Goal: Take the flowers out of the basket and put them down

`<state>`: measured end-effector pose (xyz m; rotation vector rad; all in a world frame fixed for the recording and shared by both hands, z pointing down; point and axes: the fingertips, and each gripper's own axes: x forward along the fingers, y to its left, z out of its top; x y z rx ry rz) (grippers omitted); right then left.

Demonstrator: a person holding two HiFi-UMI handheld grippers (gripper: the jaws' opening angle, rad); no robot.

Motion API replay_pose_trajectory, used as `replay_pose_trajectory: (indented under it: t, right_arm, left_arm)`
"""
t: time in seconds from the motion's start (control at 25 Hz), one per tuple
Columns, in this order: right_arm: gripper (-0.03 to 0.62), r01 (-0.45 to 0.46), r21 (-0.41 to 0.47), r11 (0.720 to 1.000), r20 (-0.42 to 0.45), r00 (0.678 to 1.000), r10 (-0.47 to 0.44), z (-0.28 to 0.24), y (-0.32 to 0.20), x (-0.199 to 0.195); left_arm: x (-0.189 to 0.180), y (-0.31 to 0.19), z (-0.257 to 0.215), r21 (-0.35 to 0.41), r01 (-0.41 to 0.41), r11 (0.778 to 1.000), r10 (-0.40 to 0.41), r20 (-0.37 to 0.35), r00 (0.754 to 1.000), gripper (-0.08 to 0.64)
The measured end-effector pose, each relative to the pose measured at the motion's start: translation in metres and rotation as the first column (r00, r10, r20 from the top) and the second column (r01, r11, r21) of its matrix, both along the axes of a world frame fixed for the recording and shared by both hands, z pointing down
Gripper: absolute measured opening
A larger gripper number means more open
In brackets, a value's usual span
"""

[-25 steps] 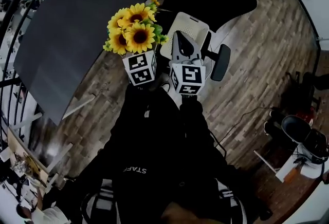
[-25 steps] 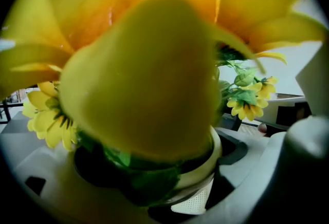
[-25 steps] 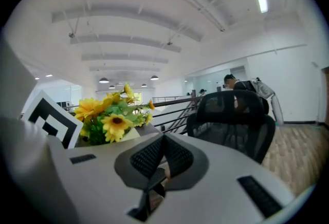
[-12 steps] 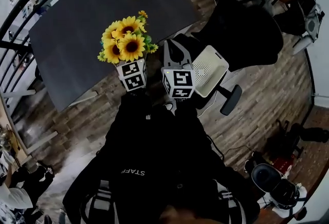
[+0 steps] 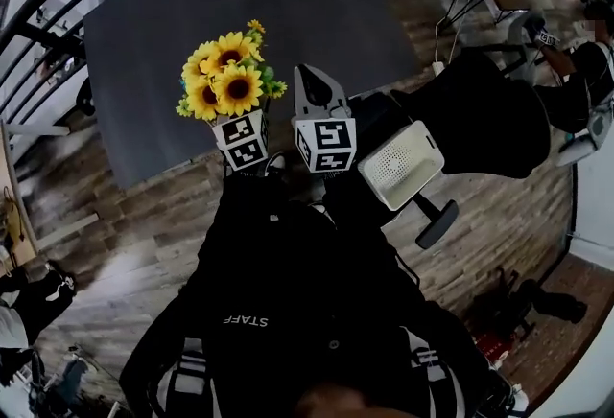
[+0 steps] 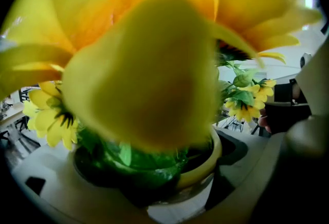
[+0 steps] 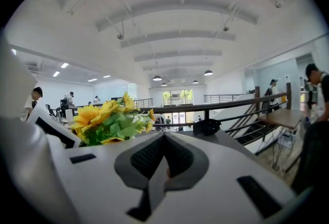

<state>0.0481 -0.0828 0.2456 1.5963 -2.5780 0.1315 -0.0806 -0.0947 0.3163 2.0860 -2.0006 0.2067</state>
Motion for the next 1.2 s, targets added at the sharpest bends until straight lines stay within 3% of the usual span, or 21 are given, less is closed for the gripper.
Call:
replay_pose_trajectory:
  t: [0.24, 0.48, 0.64, 1.2]
  right_arm:
    - [0.012, 0.071, -0.034, 0.997, 0.001, 0.997, -0.071, 0.035, -0.036, -0.005]
    - [0.012, 0.154, -0.097, 0.983, -0.027, 0.987, -0.157, 0.073, -0.051, -0.069]
    - [0.012, 0.164, -0.148, 0.975, -0.049, 0.984, -0.173, 0.102, -0.061, -0.081]
    - [0.012, 0.176, -0.250, 0.952, -0.101, 0.973, -0.206, 0.179, -0.085, -0.103]
  left_arm:
    - [-0.012, -0.017, 0.031, -0.006, 0.106, 0.994, -0.106, 0.015, 0.994, 0.541]
    - [-0.073, -0.019, 0.078, -0.042, 0.164, 0.986, -0.163, 0.024, 0.986, 0.541]
    - [-0.090, -0.031, 0.121, -0.082, 0.193, 0.978, -0.193, 0.001, 0.981, 0.541]
    - [-0.108, -0.063, 0.226, -0.196, 0.178, 0.964, -0.178, 0.021, 0.984, 0.541]
